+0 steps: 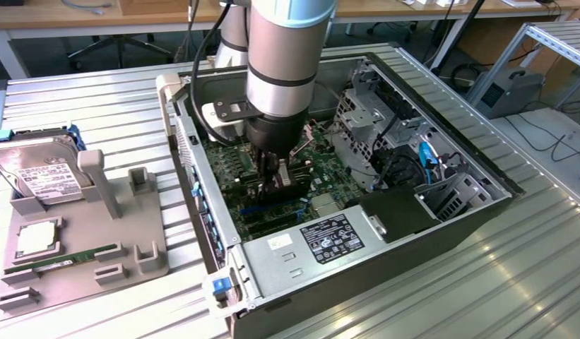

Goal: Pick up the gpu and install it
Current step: 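Insert the gpu into the slot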

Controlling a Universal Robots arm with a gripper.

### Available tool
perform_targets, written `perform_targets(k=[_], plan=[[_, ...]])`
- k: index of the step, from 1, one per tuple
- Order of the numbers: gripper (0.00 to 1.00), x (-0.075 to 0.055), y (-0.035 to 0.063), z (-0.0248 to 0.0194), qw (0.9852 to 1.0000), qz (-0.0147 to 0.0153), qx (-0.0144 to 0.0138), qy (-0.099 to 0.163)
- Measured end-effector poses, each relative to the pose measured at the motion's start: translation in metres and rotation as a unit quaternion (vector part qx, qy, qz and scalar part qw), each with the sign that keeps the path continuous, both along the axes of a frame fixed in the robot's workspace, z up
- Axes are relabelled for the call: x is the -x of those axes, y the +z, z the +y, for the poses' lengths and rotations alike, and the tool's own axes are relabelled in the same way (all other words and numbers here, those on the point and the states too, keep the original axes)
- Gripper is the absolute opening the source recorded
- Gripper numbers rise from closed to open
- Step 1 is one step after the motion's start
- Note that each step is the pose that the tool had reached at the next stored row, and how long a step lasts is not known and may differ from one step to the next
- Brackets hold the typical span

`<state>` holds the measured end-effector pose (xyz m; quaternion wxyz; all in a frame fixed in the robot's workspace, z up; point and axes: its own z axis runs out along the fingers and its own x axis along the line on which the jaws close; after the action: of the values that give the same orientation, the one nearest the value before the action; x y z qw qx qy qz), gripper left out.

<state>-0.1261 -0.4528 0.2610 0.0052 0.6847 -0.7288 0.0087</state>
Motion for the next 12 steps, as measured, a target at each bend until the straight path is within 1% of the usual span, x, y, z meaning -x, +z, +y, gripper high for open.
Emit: perform_targets(k=[8, 12], plan=[[0.27, 0.0008, 0.0014, 0.0, 1.0, -0.0005, -0.0002, 0.0], [0.27, 0.0008, 0.0013, 0.0, 1.0, -0.0004, -0.0008, 0.006]])
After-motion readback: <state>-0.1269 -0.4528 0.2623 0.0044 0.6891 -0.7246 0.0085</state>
